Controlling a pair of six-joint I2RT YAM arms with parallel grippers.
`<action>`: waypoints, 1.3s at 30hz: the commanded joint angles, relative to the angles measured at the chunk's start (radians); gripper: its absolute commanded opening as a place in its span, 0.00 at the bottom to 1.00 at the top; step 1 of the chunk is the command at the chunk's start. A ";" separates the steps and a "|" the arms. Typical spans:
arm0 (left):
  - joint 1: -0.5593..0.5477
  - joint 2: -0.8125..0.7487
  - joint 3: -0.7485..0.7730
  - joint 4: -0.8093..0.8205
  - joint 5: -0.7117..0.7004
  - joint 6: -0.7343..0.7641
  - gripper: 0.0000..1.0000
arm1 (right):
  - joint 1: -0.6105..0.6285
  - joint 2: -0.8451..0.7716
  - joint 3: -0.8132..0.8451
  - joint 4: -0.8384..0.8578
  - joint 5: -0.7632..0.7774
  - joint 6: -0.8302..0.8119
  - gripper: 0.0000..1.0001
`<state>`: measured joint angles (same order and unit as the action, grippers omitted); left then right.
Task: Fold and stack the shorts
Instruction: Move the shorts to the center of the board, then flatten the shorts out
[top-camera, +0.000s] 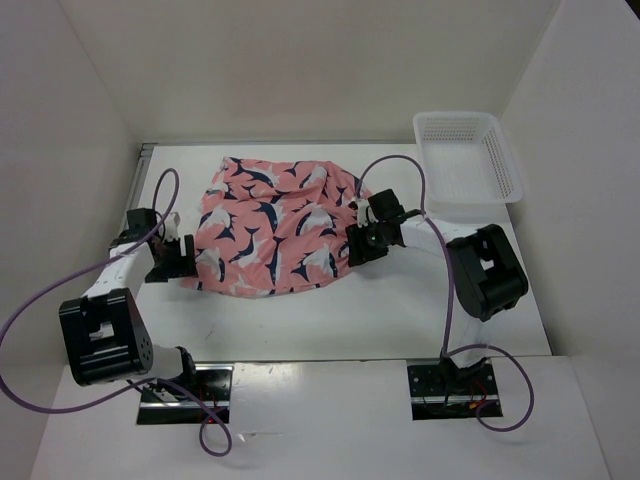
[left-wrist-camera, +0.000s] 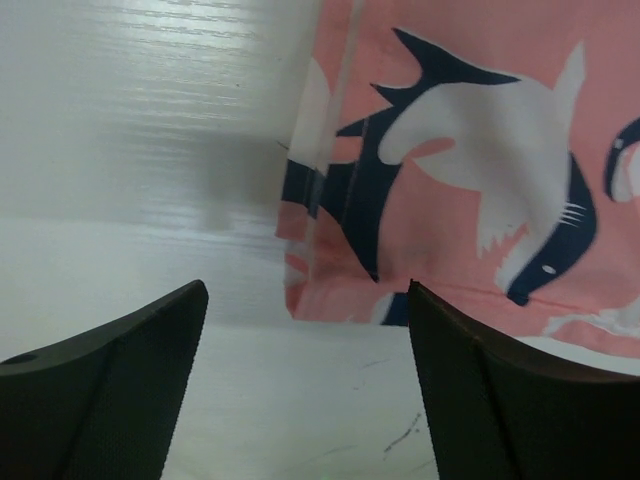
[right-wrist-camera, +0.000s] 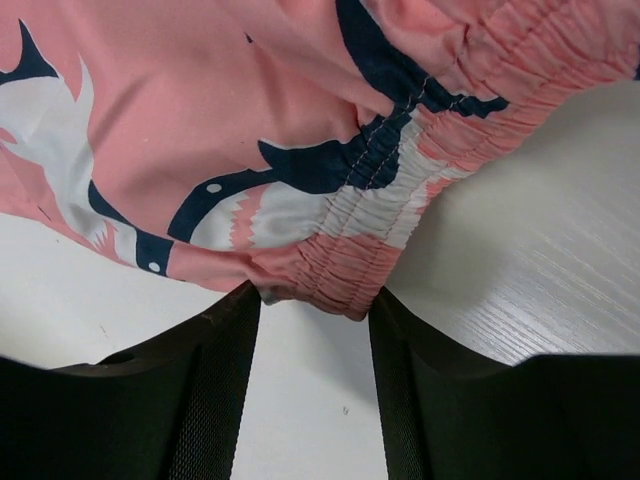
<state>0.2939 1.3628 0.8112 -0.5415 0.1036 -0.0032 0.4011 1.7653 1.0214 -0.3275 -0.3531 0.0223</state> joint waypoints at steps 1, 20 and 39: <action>-0.004 0.021 -0.040 0.070 -0.068 0.003 0.85 | 0.001 0.020 0.032 0.033 0.017 0.014 0.51; -0.044 0.076 -0.055 0.037 0.099 0.003 0.63 | 0.001 0.031 0.042 0.033 0.028 -0.061 0.36; -0.090 0.087 0.181 0.057 0.102 0.003 0.00 | 0.001 -0.067 0.195 -0.076 0.040 -0.290 0.00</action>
<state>0.2054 1.4761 0.9077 -0.4995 0.2157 -0.0036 0.4011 1.7771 1.1427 -0.3683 -0.3038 -0.1661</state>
